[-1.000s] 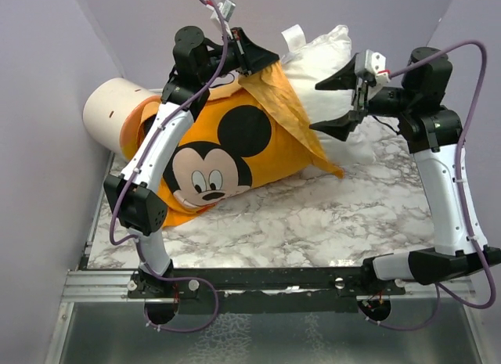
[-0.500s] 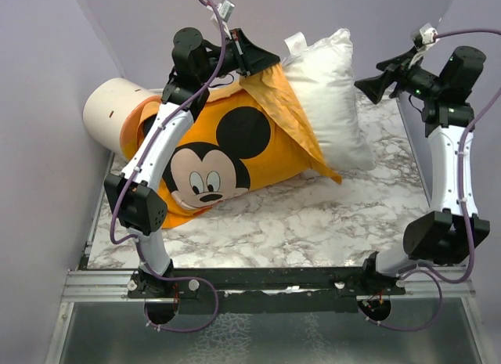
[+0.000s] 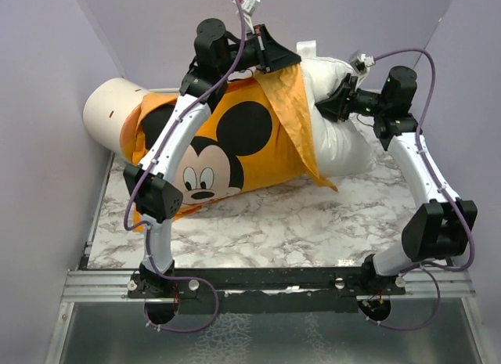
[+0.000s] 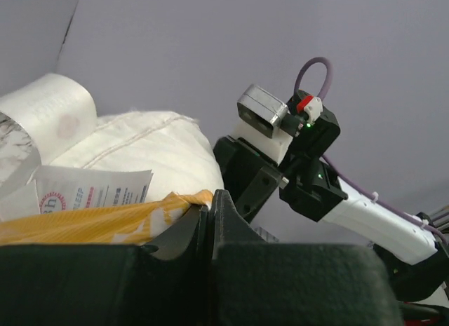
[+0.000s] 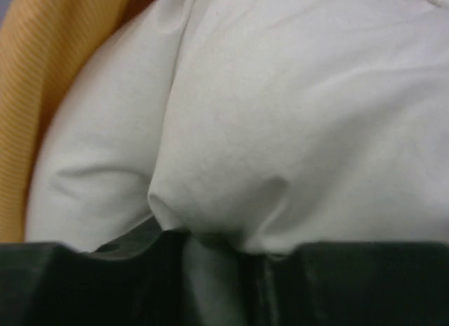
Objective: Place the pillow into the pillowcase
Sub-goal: Stuff the pillow into the pillowcase.
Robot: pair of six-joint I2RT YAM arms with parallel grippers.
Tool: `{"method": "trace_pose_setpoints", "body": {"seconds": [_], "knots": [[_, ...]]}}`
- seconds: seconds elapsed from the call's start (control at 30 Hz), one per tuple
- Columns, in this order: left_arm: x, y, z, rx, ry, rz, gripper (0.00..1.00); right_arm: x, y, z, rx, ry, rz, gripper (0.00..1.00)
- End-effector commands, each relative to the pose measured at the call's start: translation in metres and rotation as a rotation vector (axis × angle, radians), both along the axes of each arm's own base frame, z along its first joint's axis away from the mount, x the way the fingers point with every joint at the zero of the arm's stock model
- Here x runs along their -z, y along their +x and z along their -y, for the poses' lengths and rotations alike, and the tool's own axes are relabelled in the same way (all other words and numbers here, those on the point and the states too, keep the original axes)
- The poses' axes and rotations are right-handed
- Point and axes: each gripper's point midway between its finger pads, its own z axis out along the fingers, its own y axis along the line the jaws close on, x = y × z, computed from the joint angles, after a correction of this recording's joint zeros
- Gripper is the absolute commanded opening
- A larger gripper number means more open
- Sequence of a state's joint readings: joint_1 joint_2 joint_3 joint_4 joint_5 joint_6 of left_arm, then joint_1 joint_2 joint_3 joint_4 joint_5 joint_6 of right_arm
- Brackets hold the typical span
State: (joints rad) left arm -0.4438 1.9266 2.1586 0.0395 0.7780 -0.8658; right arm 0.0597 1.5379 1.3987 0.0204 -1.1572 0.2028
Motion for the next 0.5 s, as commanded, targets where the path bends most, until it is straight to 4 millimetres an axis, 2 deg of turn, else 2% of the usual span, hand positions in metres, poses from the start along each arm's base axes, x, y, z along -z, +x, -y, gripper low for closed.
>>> {"method": "trace_pose_setpoints", "body": {"seconds": [0.0,0.07,0.2,0.27,0.33,0.37,0.4,0.47], "knots": [[-0.122,-0.08,0.03,0.106,-0.222,0.328,0.0,-0.051,-0.063,-0.017,-0.142,-0.002,0.176,0.11],[-0.131,-0.096,0.049,0.154,-0.274,0.331,0.0,-0.089,-0.065,0.006,-0.033,-0.005,0.269,0.01],[-0.141,-0.119,0.08,0.192,-0.376,0.315,0.0,-0.165,-0.061,0.072,0.235,-0.007,0.417,0.0],[-0.145,-0.126,0.091,0.191,-0.417,0.313,0.0,-0.187,-0.055,0.096,0.392,-0.025,0.467,0.01],[-0.152,-0.13,0.092,0.183,-0.458,0.313,0.0,-0.191,-0.056,0.102,0.441,-0.048,0.483,0.01],[-0.155,-0.13,0.09,0.174,-0.469,0.313,0.0,-0.183,-0.062,0.097,0.396,-0.053,0.472,0.01],[-0.155,-0.128,0.09,0.162,-0.467,0.313,0.0,-0.171,-0.072,0.086,0.303,-0.053,0.462,0.01],[-0.149,-0.122,0.091,0.146,-0.437,0.31,0.0,-0.128,-0.098,0.047,0.066,-0.053,0.41,0.01]]}}
